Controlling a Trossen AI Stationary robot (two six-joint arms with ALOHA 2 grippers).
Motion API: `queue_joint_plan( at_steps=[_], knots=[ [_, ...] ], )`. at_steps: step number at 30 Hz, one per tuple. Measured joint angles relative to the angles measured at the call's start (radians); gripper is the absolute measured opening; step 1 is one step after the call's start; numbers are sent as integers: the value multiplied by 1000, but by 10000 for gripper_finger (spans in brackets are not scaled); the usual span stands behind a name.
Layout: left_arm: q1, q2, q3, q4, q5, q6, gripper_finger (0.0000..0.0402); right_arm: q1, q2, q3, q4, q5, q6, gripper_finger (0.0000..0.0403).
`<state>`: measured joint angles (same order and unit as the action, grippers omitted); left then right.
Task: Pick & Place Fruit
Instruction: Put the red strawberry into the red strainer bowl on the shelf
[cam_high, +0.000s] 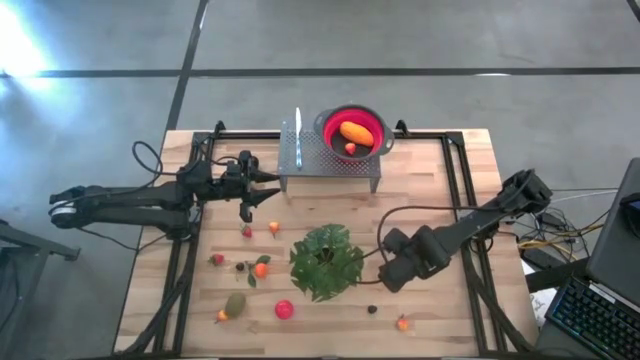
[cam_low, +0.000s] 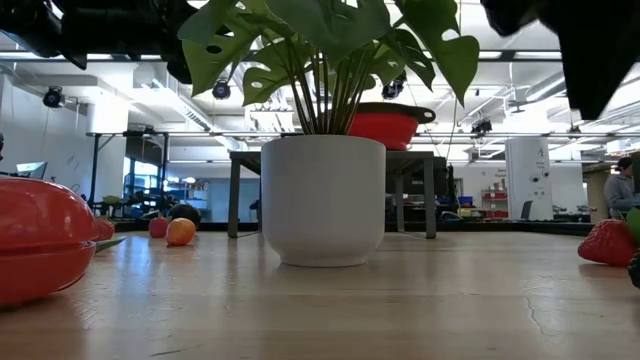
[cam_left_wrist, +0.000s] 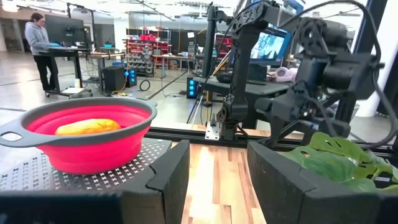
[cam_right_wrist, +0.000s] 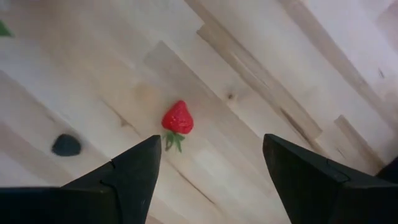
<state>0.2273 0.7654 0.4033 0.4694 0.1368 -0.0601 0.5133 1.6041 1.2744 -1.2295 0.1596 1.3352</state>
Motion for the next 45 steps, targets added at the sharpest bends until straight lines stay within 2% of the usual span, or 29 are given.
queue_joint_plan(
  at_steps=[9, 18, 23, 36, 45],
  knots=[
    [0, 0, 0, 0, 0, 0, 167, 0, 15, -111, 146, -31, 34, 258],
    [0, 0, 0, 0, 0, 0, 167, 0, 20, -184, 334, -43, 9, 295],
    [0, 0, 0, 0, 0, 0, 167, 1, 35, -217, 359, -61, -4, 303],
    [0, 0, -1, 0, 0, 0, 167, 8, 39, -322, 514, -58, 0, 261],
    [0, 0, -1, 0, 0, 0, 167, 8, 39, -370, 533, -55, 10, 235]
  ],
)
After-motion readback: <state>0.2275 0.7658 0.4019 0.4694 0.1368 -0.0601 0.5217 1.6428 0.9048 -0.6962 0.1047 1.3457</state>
